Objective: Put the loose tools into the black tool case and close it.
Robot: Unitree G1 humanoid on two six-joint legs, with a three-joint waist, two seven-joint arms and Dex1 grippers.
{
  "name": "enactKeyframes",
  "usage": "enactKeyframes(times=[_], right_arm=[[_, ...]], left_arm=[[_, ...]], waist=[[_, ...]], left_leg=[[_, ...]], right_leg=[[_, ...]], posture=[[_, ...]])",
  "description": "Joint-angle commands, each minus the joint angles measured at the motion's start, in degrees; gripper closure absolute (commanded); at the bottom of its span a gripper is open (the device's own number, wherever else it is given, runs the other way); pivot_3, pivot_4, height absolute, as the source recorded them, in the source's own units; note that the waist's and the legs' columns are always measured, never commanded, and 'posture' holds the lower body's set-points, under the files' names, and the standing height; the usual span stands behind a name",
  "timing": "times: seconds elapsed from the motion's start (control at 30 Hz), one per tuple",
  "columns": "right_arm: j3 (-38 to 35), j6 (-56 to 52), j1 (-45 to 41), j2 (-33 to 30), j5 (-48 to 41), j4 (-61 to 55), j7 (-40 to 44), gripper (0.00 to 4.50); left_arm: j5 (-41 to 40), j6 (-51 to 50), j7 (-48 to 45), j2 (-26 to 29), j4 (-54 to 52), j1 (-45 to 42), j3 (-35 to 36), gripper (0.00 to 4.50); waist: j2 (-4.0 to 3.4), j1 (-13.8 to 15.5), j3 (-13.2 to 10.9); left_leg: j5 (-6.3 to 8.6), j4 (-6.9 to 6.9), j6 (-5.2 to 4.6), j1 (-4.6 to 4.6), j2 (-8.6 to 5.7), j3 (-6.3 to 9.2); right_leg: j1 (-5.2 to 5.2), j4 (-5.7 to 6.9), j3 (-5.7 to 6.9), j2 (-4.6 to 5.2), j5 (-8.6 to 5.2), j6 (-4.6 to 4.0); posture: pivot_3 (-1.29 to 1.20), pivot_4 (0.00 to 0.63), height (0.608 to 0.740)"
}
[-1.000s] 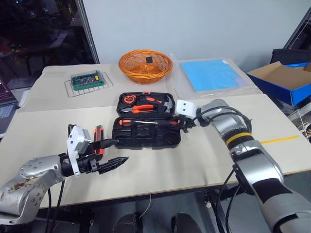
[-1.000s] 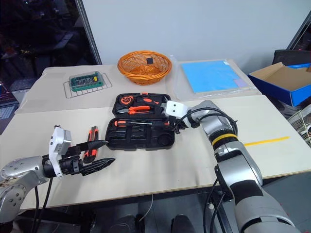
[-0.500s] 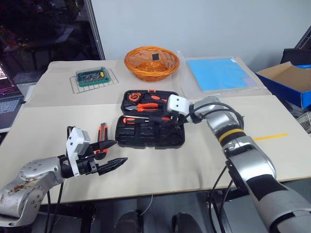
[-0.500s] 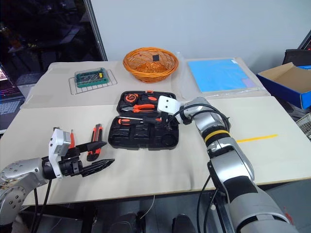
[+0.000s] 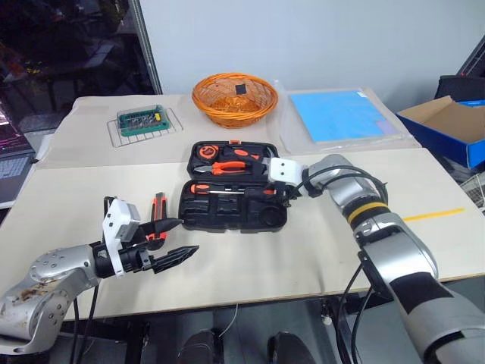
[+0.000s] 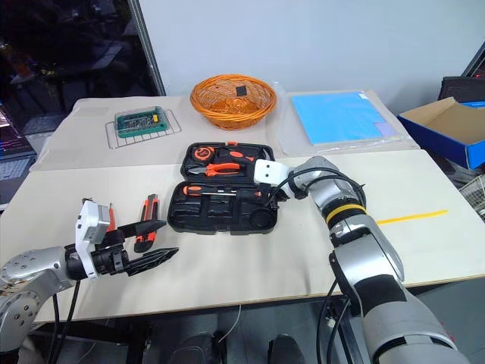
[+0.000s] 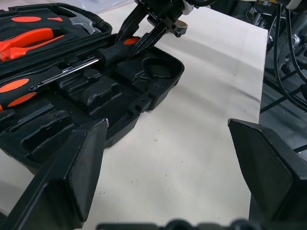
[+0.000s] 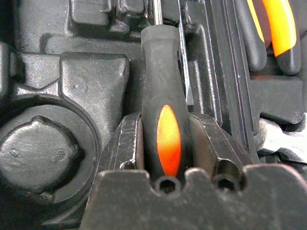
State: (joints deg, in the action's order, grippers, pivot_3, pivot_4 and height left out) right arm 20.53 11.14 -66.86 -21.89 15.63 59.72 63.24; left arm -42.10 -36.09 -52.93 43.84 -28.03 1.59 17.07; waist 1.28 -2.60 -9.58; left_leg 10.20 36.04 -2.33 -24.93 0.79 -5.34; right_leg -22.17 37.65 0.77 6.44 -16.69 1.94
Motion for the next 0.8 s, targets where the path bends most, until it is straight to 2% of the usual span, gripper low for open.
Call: enactKeyframes(times=[0.03, 0.1, 0.33, 0.47, 0.57, 0.7, 0.8], right_arm=[[0.4, 1.4, 0.4, -0.2, 0.0, -0.2, 3.1, 1.65], [-0.5, 2.3, 1.0, -0.8, -1.4, -2.0, 4.8, 1.00], [-7.7, -6.1, 3.1, -2.4, -12.8, -11.7, 15.5, 1.00], [-11.0, -15.8, 4.4, -2.1, -17.2, -16.3, 15.2, 2.02], [-11.7, -21.2, 6.2, -1.1, -15.9, -19.6, 7.2, 3.12], [-8.8, -25.1, 10.3, -0.9, -14.3, -25.9, 5.2, 4.43], [-7.6, -27.1, 11.2, -0.3, -14.0, -28.2, 4.2, 4.43]], left_arm=[[0.0, 1.6, -0.2, 0.9, -0.9, -0.5, 1.1, 0.20], [0.1, 1.7, -0.3, 0.9, -0.8, -0.3, 1.2, 0.20], [0.3, 2.4, -0.3, 0.8, -0.4, -0.1, 1.0, 0.20], [0.6, 2.6, -0.4, 0.6, 0.2, -0.7, 0.6, 0.20], [0.8, 2.9, -0.5, 0.5, 0.6, -1.1, 0.2, 0.20], [1.1, 3.1, -0.9, 0.6, 1.2, -1.5, -0.2, 0.20], [1.5, 3.2, -1.3, 0.6, 1.6, -1.8, -0.3, 0.20]], waist=[[0.00, 0.1, 0.0], [0.00, 0.1, 0.0], [0.01, 0.2, 0.0], [0.01, 0.0, 0.0], [0.00, 0.1, 0.0], [0.01, 0.1, 0.0], [0.01, 0.1, 0.0]], left_leg=[[0.00, 0.00, 0.00, 0.00, 0.00, 0.00], [0.00, -0.01, -0.01, 0.00, 0.00, 0.00], [-0.12, -0.02, -0.31, -0.02, 0.00, -0.03], [-0.09, -0.02, -0.25, -0.01, 0.02, -0.01], [0.06, -0.01, 0.04, 0.00, 0.04, 0.01], [0.08, -0.02, 0.11, -0.02, 0.03, 0.00], [0.02, -0.01, 0.00, -0.03, 0.02, -0.03]], right_leg=[[0.00, 0.00, 0.01, 0.00, 0.00, 0.00], [0.00, -0.01, 0.02, 0.00, 0.00, 0.00], [0.00, -0.03, 0.03, 0.01, 0.00, 0.00], [0.00, 0.00, 0.01, 0.07, 0.00, 0.00], [0.00, 0.01, 0.02, 0.11, 0.02, -0.03], [-0.03, 0.00, 0.01, 0.15, 0.03, -0.05], [-0.04, 0.01, 0.01, 0.10, 0.03, -0.05]], posture=[[0.00, 0.150, 0.740], [0.00, 0.150, 0.740], [0.00, 0.150, 0.740], [0.00, 0.150, 0.740], [0.00, 0.150, 0.740], [0.00, 0.150, 0.740], [0.00, 0.150, 0.740]])
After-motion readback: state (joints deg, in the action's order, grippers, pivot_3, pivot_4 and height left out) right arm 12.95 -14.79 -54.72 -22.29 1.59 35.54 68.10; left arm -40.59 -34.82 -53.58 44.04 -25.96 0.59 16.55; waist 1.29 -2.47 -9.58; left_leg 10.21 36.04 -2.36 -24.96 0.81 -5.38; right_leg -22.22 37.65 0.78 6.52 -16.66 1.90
